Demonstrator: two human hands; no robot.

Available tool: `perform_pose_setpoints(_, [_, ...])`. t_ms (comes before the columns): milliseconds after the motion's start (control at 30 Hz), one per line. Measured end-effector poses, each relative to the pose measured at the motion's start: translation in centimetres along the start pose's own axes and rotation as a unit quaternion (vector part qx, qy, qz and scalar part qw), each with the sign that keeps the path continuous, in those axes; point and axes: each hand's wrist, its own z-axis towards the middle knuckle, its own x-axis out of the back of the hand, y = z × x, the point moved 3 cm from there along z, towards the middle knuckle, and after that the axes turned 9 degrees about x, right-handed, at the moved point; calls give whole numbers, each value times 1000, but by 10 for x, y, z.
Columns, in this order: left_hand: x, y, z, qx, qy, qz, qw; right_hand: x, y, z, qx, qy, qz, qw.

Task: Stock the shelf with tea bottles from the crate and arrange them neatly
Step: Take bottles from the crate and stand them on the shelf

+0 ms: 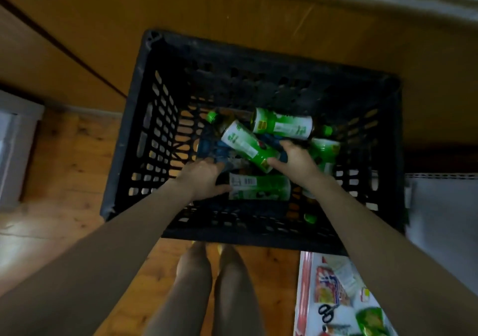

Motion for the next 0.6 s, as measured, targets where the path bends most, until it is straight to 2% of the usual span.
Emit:
perform_pose_setpoints(100, [-13, 0, 18, -9, -57, -43, 997, -11, 3, 20, 21, -8, 8, 1000])
perform_pose_setpoints(200, [-22, 7, 28, -30, -97, -41, 994, -17, 1, 33, 44, -5, 3, 999])
perform_pose_setpoints(333, [-31, 5, 37, -29, -106, -55, 992, -25, -3, 47, 72, -2, -21, 997])
perform_pose_setpoints(600, [-41, 0, 44, 7, -123, -120, 985, -41, -3, 66, 59, -14, -33, 998])
